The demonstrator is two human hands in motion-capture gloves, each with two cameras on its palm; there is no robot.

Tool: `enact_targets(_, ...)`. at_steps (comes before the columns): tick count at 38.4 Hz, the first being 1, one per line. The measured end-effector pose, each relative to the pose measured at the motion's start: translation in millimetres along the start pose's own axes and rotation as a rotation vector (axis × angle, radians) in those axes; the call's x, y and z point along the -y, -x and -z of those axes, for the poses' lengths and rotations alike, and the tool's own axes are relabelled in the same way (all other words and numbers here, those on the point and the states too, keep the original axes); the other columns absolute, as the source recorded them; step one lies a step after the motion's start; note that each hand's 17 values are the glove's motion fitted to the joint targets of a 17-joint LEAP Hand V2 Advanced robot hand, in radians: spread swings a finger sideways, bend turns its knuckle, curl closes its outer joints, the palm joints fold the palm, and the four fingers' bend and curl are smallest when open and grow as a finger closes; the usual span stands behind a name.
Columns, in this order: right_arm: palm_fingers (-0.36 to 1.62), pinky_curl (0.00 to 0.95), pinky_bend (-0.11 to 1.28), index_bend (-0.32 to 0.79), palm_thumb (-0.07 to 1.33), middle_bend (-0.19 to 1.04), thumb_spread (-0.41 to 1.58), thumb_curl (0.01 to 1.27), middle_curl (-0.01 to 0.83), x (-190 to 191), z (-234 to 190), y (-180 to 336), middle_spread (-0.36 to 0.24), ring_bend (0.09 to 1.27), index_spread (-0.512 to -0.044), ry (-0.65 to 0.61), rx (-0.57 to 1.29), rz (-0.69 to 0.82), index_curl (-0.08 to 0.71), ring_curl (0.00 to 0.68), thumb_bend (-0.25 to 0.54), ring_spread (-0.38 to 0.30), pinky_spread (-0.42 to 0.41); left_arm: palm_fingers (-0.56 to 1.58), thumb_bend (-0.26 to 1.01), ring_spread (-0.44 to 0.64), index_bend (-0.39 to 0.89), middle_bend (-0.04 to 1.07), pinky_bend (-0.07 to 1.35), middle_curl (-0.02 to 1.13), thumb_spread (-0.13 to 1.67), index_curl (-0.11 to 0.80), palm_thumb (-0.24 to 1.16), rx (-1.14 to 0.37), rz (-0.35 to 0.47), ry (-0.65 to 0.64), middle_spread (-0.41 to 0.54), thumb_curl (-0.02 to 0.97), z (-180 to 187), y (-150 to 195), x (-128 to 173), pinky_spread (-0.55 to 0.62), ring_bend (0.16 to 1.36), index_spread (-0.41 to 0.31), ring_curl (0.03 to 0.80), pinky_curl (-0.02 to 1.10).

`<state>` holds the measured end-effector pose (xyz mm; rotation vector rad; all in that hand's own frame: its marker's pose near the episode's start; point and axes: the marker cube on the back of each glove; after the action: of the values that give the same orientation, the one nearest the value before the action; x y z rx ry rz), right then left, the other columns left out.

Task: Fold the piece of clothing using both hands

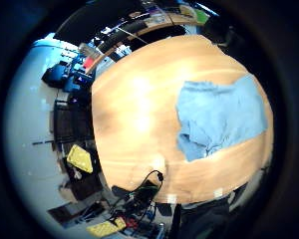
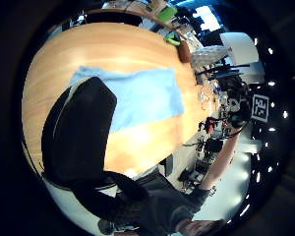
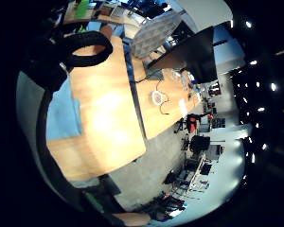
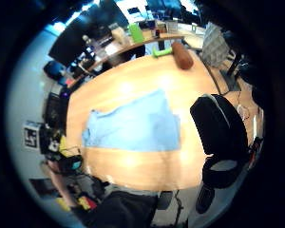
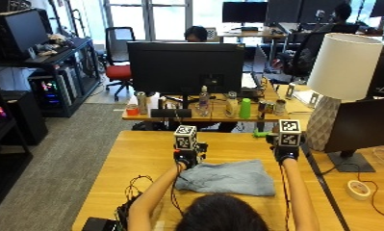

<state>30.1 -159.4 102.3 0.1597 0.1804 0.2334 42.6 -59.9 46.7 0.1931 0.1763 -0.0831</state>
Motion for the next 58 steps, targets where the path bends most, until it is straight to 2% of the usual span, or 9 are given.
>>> enact_targets(5, 0.6, 0.428, 0.87, -0.03, 0.83, 0.18, 1.28, 0.45, 0.41, -10.5, -27.3, 3.4, -0.091, 0.74, -0.328, 0.069, 0.064, -0.032, 0.079, 0.459, -0.016, -0.165, -0.154, 0.14, -0.01, 0.07, 0.18, 0.11, 0.57, 0.3, 1.32, 0.388, 0.13, -0.217, -0.204, 0.078, 0.089, 0.374, -32.9, -29.0, -9.5, 0.16, 0.67, -0.044, 0.426, 0.41)
enact_targets(9, 0.59, 0.427, 0.89, -0.03, 0.81, 0.18, 1.3, 0.41, 0.407, -17.7, -53.6, 9.3, -0.081, 0.76, -0.325, 0.158, 0.104, -0.073, 0.051, 0.455, -0.02, -0.149, -0.139, 0.14, -0.01, 0.09, 0.19, 0.11, 0.55, 0.28, 1.33, 0.394, 0.14, -0.209, -0.1, 0.166, 0.095, 0.348, -61.6, -33.3, -14.1, 0.19, 0.67, -0.046, 0.417, 0.4)
enact_targets(14, 0.61, 0.42, 0.92, -0.04, 0.76, 0.22, 1.3, 0.37, 0.414, -27.8, -96.9, 21.0, -0.056, 0.78, -0.315, 0.277, 0.15, -0.142, 0.014, 0.446, -0.03, -0.127, -0.136, 0.11, -0.01, 0.14, 0.19, 0.11, 0.54, 0.26, 1.35, 0.399, 0.14, -0.121, -0.051, 0.276, 0.103, 0.318, -102.5, -40.1, -17.3, 0.24, 0.66, -0.047, 0.405, 0.39)
enact_targets(19, 0.72, 0.398, 0.88, 0.02, 0.74, 0.29, 1.28, 0.35, 0.432, -88.5, -102.8, 38.2, -0.055, 0.77, -0.274, 0.423, 0.144, -0.158, 0.014, 0.432, -0.018, -0.127, -0.144, 0.03, -0.03, 0.2, 0.15, 0.12, 0.55, 0.24, 1.36, 0.386, 0.09, 0.035, 0.049, 0.462, 0.124, 0.28, -147.8, -35.7, -24.0, 0.31, 0.67, -0.038, 0.399, 0.39)
enact_targets(26, 0.83, 0.38, 0.84, 0.03, 0.79, 0.3, 1.27, 0.34, 0.436, -112.6, -128.3, 46.8, -0.078, 0.76, -0.25, 0.489, 0.084, -0.189, 0.03, 0.419, -0.004, -0.139, -0.174, -0.01, -0.04, 0.23, 0.12, 0.15, 0.59, 0.23, 1.36, 0.353, -0.04, 0.025, 0.114, 0.517, 0.135, 0.221, -180.4, -28.6, -17.8, 0.35, 0.69, -0.021, 0.385, 0.39)
enact_targets(41, 0.99, 0.369, 0.8, 0.02, 0.72, 0.3, 1.11, 0.31, 0.435, -109.3, -138.8, 54.7, -0.112, 0.71, -0.225, 0.398, 0.067, -0.254, 0.047, 0.409, -0.026, -0.167, -0.222, -0.05, -0.02, 0.32, 0.12, 0.17, 0.6, 0.25, 1.25, 0.296, -0.01, 0.053, 0.135, 0.557, 0.141, 0.2, -187.0, -28.3, -25.1, 0.42, 0.62, -0.015, 0.339, 0.37)
enact_targets(47, 1.09, 0.371, 0.77, 0.04, 0.84, 0.33, 1.07, 0.33, 0.448, -106.9, -137.4, 60.8, -0.13, 0.71, -0.226, 0.393, 0.089, -0.254, 0.062, 0.416, 0.013, -0.197, -0.271, -0.05, -0.02, 0.33, 0.13, 0.17, 0.59, 0.25, 1.21, 0.283, 0.0, 0.035, 0.107, 0.546, 0.141, 0.204, -186.5, -30.3, -21.5, 0.43, 0.62, -0.014, 0.329, 0.36)
enact_targets(51, 1.24, 0.355, 0.69, 0.15, 0.96, 0.37, 1.03, 0.35, 0.466, -99.4, -136.8, 63.2, -0.146, 0.7, -0.225, 0.314, 0.135, -0.254, 0.117, 0.42, 0.05, -0.222, -0.3, -0.04, -0.01, 0.34, 0.13, 0.17, 0.58, 0.26, 1.2, 0.277, 0.0, 0.03, 0.121, 0.536, 0.141, 0.204, -185.9, -30.0, -20.0, 0.43, 0.61, -0.014, 0.323, 0.35)
enact_targets(58, 1.33, 0.352, 0.63, 0.18, 1.06, 0.41, 0.96, 0.38, 0.483, -95.7, -134.2, 56.3, -0.16, 0.7, -0.228, 0.298, 0.205, -0.297, 0.186, 0.429, 0.061, -0.23, -0.326, -0.02, -0.01, 0.34, 0.15, 0.17, 0.58, 0.26, 1.2, 0.275, 0.02, -0.004, 0.078, 0.528, 0.141, 0.208, -184.4, -31.2, -17.9, 0.44, 0.61, -0.014, 0.314, 0.35)
